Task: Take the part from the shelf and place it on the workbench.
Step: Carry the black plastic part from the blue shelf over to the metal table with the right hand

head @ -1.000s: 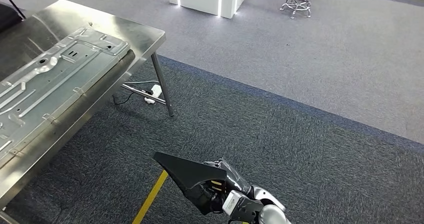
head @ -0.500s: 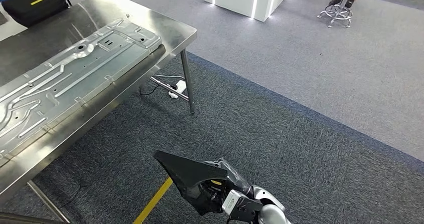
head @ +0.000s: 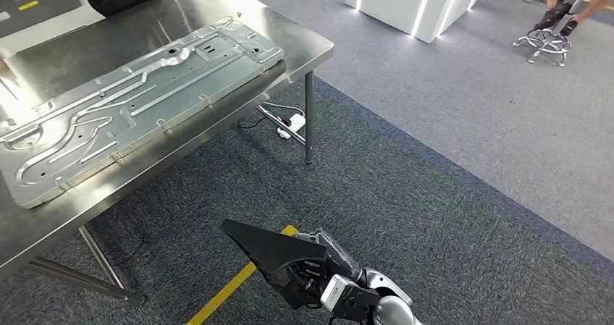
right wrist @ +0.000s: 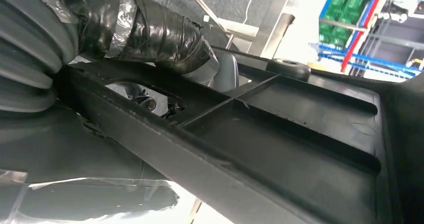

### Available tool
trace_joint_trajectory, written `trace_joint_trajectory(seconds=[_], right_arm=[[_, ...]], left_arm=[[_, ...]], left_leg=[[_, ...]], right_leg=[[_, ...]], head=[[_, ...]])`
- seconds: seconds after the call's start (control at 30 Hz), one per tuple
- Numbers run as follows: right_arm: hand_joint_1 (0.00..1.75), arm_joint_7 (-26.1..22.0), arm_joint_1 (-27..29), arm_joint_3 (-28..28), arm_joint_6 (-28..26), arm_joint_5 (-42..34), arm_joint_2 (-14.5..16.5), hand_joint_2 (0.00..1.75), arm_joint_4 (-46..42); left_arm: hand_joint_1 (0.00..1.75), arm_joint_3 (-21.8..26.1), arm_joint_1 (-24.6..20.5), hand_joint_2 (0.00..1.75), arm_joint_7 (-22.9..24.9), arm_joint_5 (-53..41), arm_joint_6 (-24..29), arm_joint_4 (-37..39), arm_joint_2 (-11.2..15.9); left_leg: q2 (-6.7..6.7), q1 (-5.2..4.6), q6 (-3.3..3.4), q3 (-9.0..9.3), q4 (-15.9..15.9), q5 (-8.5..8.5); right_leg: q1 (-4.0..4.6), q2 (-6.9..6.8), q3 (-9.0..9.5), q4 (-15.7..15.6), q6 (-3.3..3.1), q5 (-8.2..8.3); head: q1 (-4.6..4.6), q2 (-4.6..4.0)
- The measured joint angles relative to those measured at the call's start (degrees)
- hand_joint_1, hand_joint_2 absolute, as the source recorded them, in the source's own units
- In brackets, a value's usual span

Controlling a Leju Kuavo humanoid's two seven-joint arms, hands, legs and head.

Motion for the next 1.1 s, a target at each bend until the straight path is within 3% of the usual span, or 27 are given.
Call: trace_joint_trajectory(seconds=[0.03, 0.1, 0.17, 0.2, 0.23, 0.27, 0.3, 0.37, 0.43, 0.5, 0.53, 0.6, 0.67, 0.73, 0.77, 0.83, 0.9, 0.93, 1.03, 1.1], right_arm=[[1.73, 0.0, 0.0, 0.0, 0.0, 0.0, 0.0, 1.75, 0.0], [1.73, 0.0, 0.0, 0.0, 0.0, 0.0, 0.0, 1.75, -0.2], [1.73, 0.0, 0.1, 0.0, 0.0, 0.0, -0.1, 1.75, -0.3], [1.73, 0.0, 0.2, 0.0, -0.1, 0.0, -0.1, 1.75, -0.3], [1.73, 0.1, 0.3, 0.0, -0.1, 0.0, -0.1, 1.75, -0.3], [1.73, 0.1, 0.4, 0.0, -0.1, 0.0, -0.1, 1.75, -0.3], [1.73, 0.1, 0.4, 0.0, -0.1, 0.0, -0.1, 1.75, -0.3], [1.73, 0.1, 0.3, 0.0, -0.1, 0.0, -0.1, 1.75, -0.3], [1.73, 0.1, 0.3, 0.0, -0.1, 0.0, -0.1, 1.75, -0.3], [1.73, 0.1, 0.3, 0.0, -0.1, 0.0, -0.1, 1.75, -0.3], [1.73, 0.1, 0.2, 0.0, -0.1, 0.0, -0.1, 1.75, -0.4], [1.73, 0.1, 0.2, 0.0, -0.1, 0.0, 0.0, 1.75, -0.4], [1.73, 0.1, 0.2, 0.0, -0.1, 0.0, 0.0, 1.75, -0.4], [1.73, 0.2, 0.2, 0.0, -0.1, 0.1, 0.0, 1.75, -0.4], [1.73, 0.2, 0.3, 0.0, -0.1, 0.1, 0.0, 1.75, -0.4], [1.73, 0.2, 0.2, 0.0, -0.1, 0.1, 0.0, 1.75, -0.4], [1.73, 0.2, 0.2, 0.0, -0.1, 0.1, 0.0, 1.75, -0.4], [1.73, 0.2, 0.2, 0.0, -0.1, 0.1, 0.0, 1.75, -0.4], [1.73, 0.2, 0.1, 0.0, -0.1, 0.1, 0.0, 1.75, -0.4], [1.73, 0.2, 0.0, 0.0, -0.1, 0.1, 0.0, 1.75, -0.5]], left_arm=[[0.00, 0.0, 0.1, 1.75, 0.0, 0.0, 0.0, 0.0, 0.0], [0.00, 0.0, 0.0, 1.75, 0.0, 0.0, 0.0, 0.0, 0.0], [0.00, 0.0, -0.1, 1.75, 0.0, 0.0, 0.0, 0.0, 0.0], [0.00, 0.0, -0.1, 1.75, 0.0, 0.0, 0.0, 0.0, 0.0], [0.00, 0.0, -0.1, 1.75, 0.0, 0.0, 0.0, 0.0, 0.0], [0.00, 0.0, -0.1, 1.75, 0.0, 0.0, 0.0, 0.0, 0.0], [0.00, 0.0, -0.1, 1.75, 0.0, 0.0, 0.0, 0.0, 0.0], [0.00, 0.0, -0.1, 1.75, 0.0, 0.0, 0.0, 0.0, 0.0], [0.00, 0.0, -0.1, 1.75, 0.1, 0.0, 0.0, 0.0, 0.0], [0.00, 0.0, 0.2, 1.75, 0.1, 0.0, 0.0, 0.0, -0.1], [0.00, 0.0, 0.3, 1.75, 0.2, 0.0, 0.0, 0.0, -0.1], [0.00, 0.0, 0.3, 1.75, 0.2, 0.0, 0.0, 0.0, -0.1], [0.00, 0.0, 0.0, 1.75, 0.2, 0.0, 0.0, 0.0, -0.2], [0.00, 0.0, 0.0, 1.75, 0.2, 0.0, 0.0, 0.0, -0.2], [0.00, 0.0, 0.1, 1.75, 0.2, 0.0, 0.0, 0.0, -0.2], [0.00, 0.0, 0.2, 1.75, 0.2, 0.0, 0.0, 0.0, -0.2], [0.00, 0.0, 0.0, 1.75, 0.2, 0.0, 0.0, 0.0, -0.2], [0.00, 0.0, 0.0, 1.75, 0.2, 0.0, 0.0, 0.0, -0.2], [0.00, 0.0, 0.1, 1.75, 0.2, 0.0, 0.0, 0.0, -0.2], [0.00, 0.0, 0.0, 1.75, 0.2, 0.0, 0.0, 0.0, -0.2]], left_leg=[[-0.57, 0.05, 0.35, 0.08, -0.2, 0.15], [-1.63, 0.23, 1.05, 0.25, -0.6, 0.47], [-2.75, 0.16, 1.45, 0.16, -0.6, 0.57], [-3.43, 0.09, 1.53, 0.12, -0.6, 0.58], [-4.20, 0.01, 1.58, 0.10, -0.5, 0.56], [-4.99, -0.03, 1.58, 0.10, -0.4, 0.54], [-5.76, -0.04, 1.55, 0.12, -0.2, 0.51], [-7.21, -0.04, 1.36, 0.02, 0.0, 0.44], [-8.39, -0.01, 0.85, -0.29, 0.1, 0.51], [-9.43, 0.06, 0.10, -0.56, 0.0, 0.70], [-9.32, 0.10, -0.20, -0.68, 0.1, 0.58], [-7.03, -0.02, -0.70, -2.03, 3.0, -1.36], [-4.10, 0.05, -1.14, -5.23, 9.9, -5.08], [-3.13, 0.34, -1.56, -7.87, 15.5, -6.96], [-2.88, 0.50, -1.72, -7.73, 15.4, -6.34], [-1.51, 0.74, -1.90, -4.35, 9.1, -2.89], [0.59, 0.54, -1.52, -0.83, 2.5, -0.58], [1.12, 0.37, -1.17, -0.12, 1.0, -0.25], [-0.30, 0.14, 0.08, -0.20, 0.4, -0.08], [-1.35, 0.34, 0.85, -0.04, 0.1, 0.18]], right_leg=[[-0.12, 0.35, 0.03, 0.3, 0.37, -0.38], [-0.40, 2.81, -1.29, 3.6, 0.90, -2.72], [-0.50, 5.45, -4.91, 11.2, 0.98, -6.37], [-0.50, 5.96, -6.72, 14.6, 0.96, -7.48], [-0.50, 6.22, -7.86, 16.5, 0.89, -7.52], [-0.50, 6.37, -7.98, 16.1, 0.76, -6.39], [-0.51, 6.66, -6.97, 13.4, 0.57, -4.30], [-0.53, 8.85, -3.82, 5.6, 0.10, -0.25], [-0.46, 10.37, -2.15, 1.3, -0.22, 1.21], [-0.38, 9.59, -1.92, 0.7, -0.56, 1.28], [-0.42, 9.00, -1.69, 0.4, -0.85, 1.44], [-0.60, 7.57, -1.20, -0.3, -1.62, 1.79], [-0.40, 6.01, -1.06, -0.5, -2.09, 1.81], [-0.27, 4.48, -1.08, -0.4, -2.16, 1.64], [-0.27, 3.75, -1.07, -0.3, -2.10, 1.52], [-0.30, 2.45, -0.93, -0.1, -1.76, 1.16], [-0.05, 1.41, -0.79, 0.3, -1.17, 0.69], [0.10, 0.95, -0.72, 0.4, -0.87, 0.51], [0.05, 0.10, -0.44, 0.5, 0.07, 0.14], [-0.28, 2.31, -1.23, 2.7, 0.64, -1.58]], head=[[0.01, 0.00], [0.05, 0.00], [0.07, 0.00], [0.07, 0.00], [0.07, 0.00], [0.07, 0.00], [0.07, 0.00], [0.06, 0.00], [0.05, 0.00], [0.05, 0.00], [0.04, 0.00], [-0.05, 0.00], [-0.13, 0.00], [-0.12, 0.00], [-0.12, 0.00], [-0.13, 0.00], [-0.08, 0.00], [-0.04, 0.00], [0.01, 0.00], [0.02, 0.00]])
